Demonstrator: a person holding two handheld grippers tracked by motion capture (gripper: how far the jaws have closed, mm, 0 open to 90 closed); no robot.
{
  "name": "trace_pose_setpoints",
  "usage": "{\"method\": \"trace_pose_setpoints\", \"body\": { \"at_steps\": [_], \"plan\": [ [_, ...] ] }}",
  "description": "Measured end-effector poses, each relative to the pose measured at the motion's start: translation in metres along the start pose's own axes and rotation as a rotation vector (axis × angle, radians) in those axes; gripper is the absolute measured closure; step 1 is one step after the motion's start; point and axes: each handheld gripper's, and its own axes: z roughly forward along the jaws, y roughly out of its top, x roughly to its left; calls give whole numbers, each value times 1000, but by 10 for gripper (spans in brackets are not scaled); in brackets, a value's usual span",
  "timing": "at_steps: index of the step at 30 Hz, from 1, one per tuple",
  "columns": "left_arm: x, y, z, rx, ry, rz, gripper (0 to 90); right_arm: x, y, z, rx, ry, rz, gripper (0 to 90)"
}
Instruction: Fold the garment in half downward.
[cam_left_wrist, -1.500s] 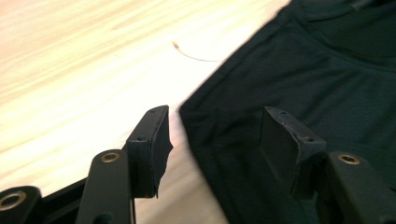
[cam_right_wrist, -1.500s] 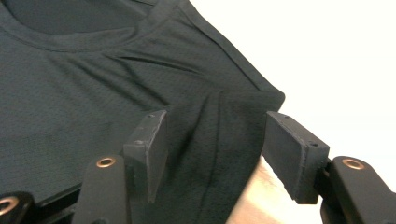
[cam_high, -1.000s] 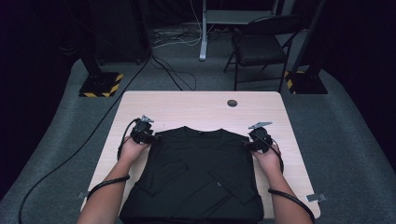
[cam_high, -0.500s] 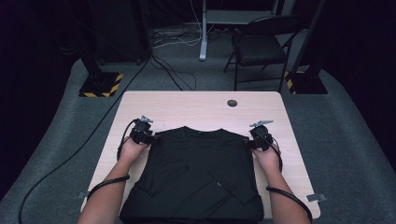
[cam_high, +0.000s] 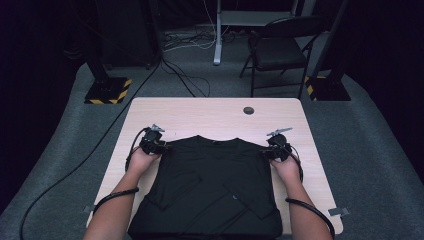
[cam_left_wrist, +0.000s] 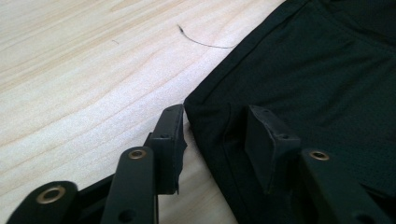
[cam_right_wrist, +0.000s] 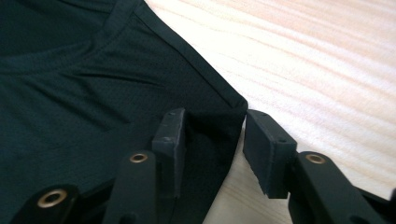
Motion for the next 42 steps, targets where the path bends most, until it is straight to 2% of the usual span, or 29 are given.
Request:
{"method": "trace_pose_setpoints", "body": {
  "at_steps": [1, 9, 13, 17, 20, 23, 28, 30, 35, 42],
  "plan": [
    [0, 0, 0, -1, -5, 3, 582, -2, -1, 0, -5, 14, 13, 602],
    [-3, -2, 0, -15, -45, 3, 736, -1, -3, 0, -26, 57, 22, 748],
    [-1, -3, 1, -29, -77, -30, 814, 0, -6, 0, -43, 79, 33, 820],
    [0, -4, 0, -37, -98, -54, 827, 2, -5, 0, -44, 76, 27, 847],
    [0, -2, -5, -47, -100, -42, 827, 5, -3, -2, -44, 84, 9, 852],
    [0, 2, -15, -68, -106, -26, 827, 7, 0, -11, -69, 102, -7, 854],
    [-2, 9, -35, -94, -105, 16, 828, 8, 5, -36, -127, 118, -46, 858],
    [-3, 12, -43, -109, -105, 27, 828, 7, 8, -45, -149, 118, -45, 860],
    [-1, 20, -54, -131, -102, 28, 829, 2, 17, -66, -192, 105, -47, 862],
    [1, 39, -59, -140, -78, 33, 832, 4, 38, -75, -199, 66, -80, 863]
  ]
}}
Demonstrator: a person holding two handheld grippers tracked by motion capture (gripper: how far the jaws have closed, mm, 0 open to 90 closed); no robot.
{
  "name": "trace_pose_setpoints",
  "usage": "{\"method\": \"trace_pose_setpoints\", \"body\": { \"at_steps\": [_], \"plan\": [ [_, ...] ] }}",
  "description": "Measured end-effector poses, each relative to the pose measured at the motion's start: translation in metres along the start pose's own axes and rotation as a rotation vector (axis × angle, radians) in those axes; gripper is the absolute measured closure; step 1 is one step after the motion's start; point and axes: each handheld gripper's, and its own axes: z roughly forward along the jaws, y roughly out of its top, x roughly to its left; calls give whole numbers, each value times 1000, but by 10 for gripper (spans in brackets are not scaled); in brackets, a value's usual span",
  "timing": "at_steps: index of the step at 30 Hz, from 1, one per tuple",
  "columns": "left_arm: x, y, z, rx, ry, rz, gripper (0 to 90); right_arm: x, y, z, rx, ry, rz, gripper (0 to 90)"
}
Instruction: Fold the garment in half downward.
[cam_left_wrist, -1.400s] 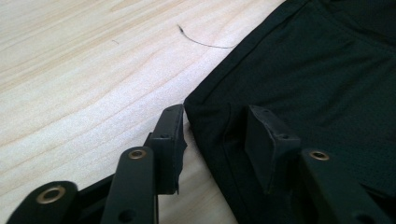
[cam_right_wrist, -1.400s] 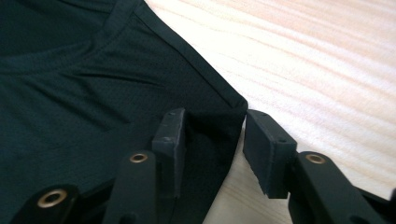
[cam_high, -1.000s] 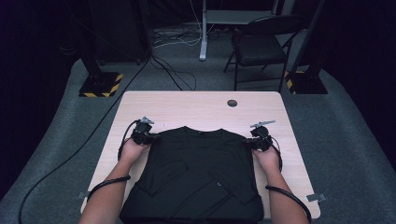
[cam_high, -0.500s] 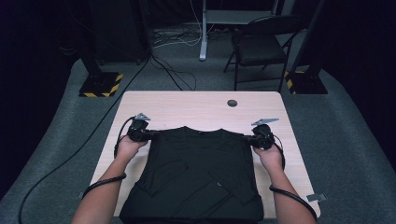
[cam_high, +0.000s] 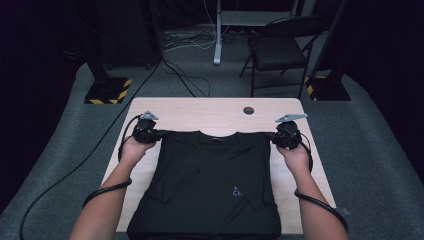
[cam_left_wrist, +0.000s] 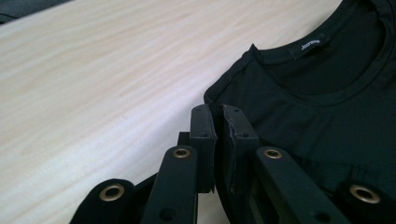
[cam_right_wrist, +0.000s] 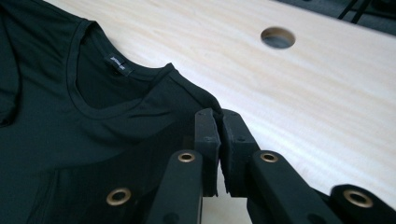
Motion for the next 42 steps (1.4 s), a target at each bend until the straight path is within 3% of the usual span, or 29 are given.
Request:
{"method": "trace_pose_setpoints", "body": {
  "at_steps": [3, 6, 9, 12, 15, 18, 21, 24, 28, 32, 37, 42],
  "plan": [
    [4, 11, -3, -10, 18, -10, 834, -1, 12, -2, -8, -18, -13, 865],
    [8, 27, -14, -42, 34, -15, 836, -6, 31, -12, -53, -29, -8, 866],
    [10, 54, -35, -100, 50, -2, 837, -8, 56, -27, -103, -41, -17, 867],
    [13, 83, -58, -152, 74, 19, 836, -7, 89, -48, -157, -72, -56, 867],
    [17, 103, -77, -196, 88, 8, 836, -7, 113, -64, -204, -87, -71, 866],
    [19, 106, -83, -202, 78, -7, 836, -7, 126, -69, -212, -98, -74, 865],
    [18, 94, -80, -187, 64, -7, 835, -4, 122, -67, -216, -71, -67, 865],
    [17, 72, -74, -163, 36, -15, 835, 0, 103, -60, -192, -45, -67, 865],
    [9, 46, -71, -121, 6, 11, 835, 6, 71, -54, -164, 6, -51, 865],
    [-5, 13, -75, -104, -31, 50, 835, 18, 40, -59, -143, 54, -81, 864],
    [-19, -28, -83, -88, -82, 50, 835, 35, -2, -66, -99, 113, -105, 865],
    [-36, -67, -90, -56, -121, 80, 835, 50, -43, -75, -46, 158, -110, 865]
  ]
}}
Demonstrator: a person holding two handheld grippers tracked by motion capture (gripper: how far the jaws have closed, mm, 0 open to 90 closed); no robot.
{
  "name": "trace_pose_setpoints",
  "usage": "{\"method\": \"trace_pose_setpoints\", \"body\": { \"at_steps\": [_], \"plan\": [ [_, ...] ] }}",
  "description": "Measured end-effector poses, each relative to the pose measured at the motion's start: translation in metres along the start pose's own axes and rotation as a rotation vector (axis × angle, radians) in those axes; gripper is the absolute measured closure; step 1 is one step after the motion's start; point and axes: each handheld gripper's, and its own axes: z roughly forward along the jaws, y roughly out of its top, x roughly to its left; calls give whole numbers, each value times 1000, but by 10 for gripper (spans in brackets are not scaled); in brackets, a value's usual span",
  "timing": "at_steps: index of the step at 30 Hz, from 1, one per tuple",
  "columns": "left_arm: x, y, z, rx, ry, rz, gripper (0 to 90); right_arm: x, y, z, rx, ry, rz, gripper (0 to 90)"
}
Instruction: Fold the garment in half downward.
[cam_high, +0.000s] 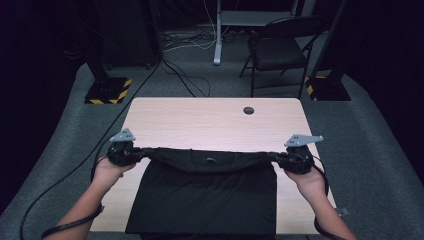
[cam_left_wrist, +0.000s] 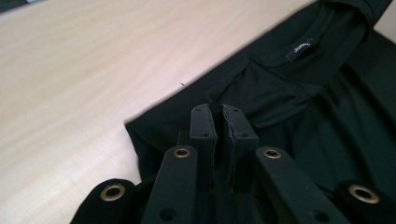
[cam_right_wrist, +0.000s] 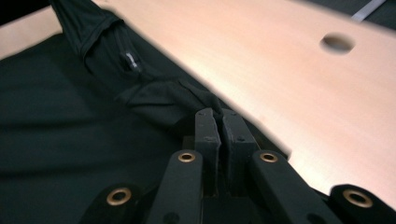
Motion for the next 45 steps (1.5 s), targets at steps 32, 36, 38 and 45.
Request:
{"method": "trace_pose_setpoints", "body": {
  "at_steps": [32, 36, 38, 45],
  "plan": [
    [-18, -81, 37, 231, -61, 24, 820, 32, -112, 32, 241, 126, 99, 859],
    [-18, -74, 46, 233, -65, 31, 820, 26, -113, 30, 233, 102, 111, 859],
    [-18, -71, 49, 235, -65, 33, 820, 24, -113, 29, 234, 93, 112, 859],
    [-17, -39, 86, 248, -41, 45, 819, 0, -115, 20, 238, -4, 134, 855]
  ]
}}
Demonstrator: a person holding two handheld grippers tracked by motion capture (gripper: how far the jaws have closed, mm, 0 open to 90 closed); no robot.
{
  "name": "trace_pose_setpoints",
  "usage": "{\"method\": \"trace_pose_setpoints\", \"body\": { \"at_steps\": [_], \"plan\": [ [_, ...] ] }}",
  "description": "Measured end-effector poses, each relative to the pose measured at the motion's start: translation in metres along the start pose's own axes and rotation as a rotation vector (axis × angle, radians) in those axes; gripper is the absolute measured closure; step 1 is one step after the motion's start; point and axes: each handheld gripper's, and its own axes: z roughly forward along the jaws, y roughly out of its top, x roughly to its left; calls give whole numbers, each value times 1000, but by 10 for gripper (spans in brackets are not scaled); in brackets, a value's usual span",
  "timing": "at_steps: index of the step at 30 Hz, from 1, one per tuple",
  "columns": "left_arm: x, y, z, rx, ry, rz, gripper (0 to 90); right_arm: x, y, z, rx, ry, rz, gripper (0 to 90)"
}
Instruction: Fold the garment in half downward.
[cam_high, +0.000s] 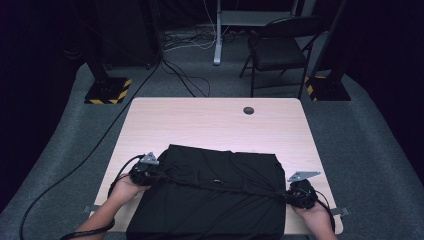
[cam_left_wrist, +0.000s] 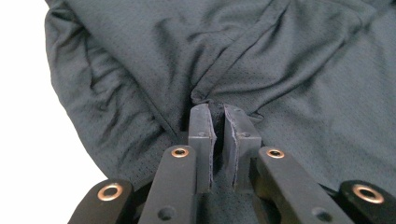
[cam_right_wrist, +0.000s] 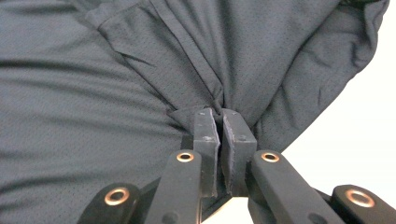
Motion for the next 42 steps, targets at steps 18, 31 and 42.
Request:
{"method": "trace_pose_setpoints", "body": {
  "at_steps": [18, 31, 42],
  "plan": [
    [50, 29, 16, -21, 111, -115, 822, -57, 67, 36, -1, -135, 48, 851],
    [71, 49, 22, -17, 233, -187, 820, -62, 119, 69, -12, -198, 70, 853],
    [52, 53, -24, -111, 157, -108, 825, -50, 124, 16, -141, -133, 7, 860]
  ]
}}
